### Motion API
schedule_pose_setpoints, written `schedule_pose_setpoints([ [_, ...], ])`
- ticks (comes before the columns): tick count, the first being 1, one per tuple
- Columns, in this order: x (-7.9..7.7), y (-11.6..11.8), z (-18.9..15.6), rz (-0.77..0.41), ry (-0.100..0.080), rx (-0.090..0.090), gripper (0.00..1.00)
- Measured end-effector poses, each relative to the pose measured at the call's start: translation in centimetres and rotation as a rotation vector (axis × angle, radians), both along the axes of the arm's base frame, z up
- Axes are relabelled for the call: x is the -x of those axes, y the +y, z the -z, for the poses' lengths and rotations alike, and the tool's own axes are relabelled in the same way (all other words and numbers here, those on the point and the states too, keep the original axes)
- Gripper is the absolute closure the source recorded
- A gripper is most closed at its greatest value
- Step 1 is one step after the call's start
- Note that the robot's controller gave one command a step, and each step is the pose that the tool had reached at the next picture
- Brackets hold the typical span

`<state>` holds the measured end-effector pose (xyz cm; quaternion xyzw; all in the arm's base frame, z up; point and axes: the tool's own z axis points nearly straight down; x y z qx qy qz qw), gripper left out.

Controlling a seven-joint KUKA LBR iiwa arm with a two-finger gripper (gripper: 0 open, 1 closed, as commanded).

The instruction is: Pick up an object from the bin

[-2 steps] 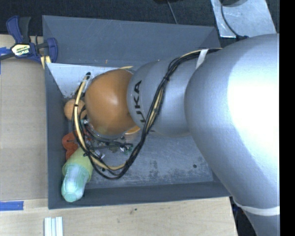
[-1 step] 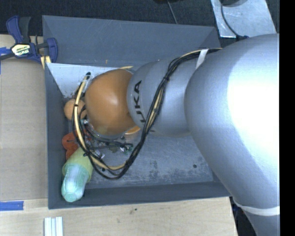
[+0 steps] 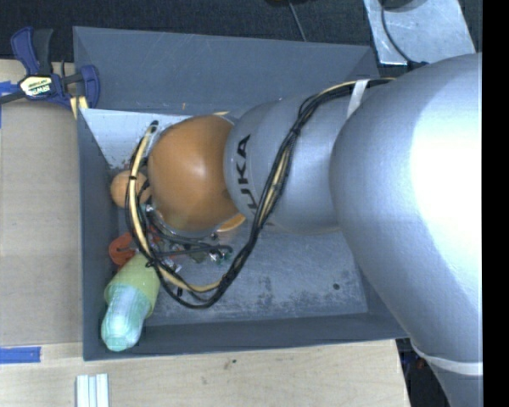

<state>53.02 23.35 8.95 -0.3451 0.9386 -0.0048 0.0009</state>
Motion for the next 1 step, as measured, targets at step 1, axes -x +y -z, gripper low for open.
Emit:
schedule_pose_setpoints([
  [1, -0.01, 0.38, -4.33, -0.003, -0.004, -0.006, 1.00],
])
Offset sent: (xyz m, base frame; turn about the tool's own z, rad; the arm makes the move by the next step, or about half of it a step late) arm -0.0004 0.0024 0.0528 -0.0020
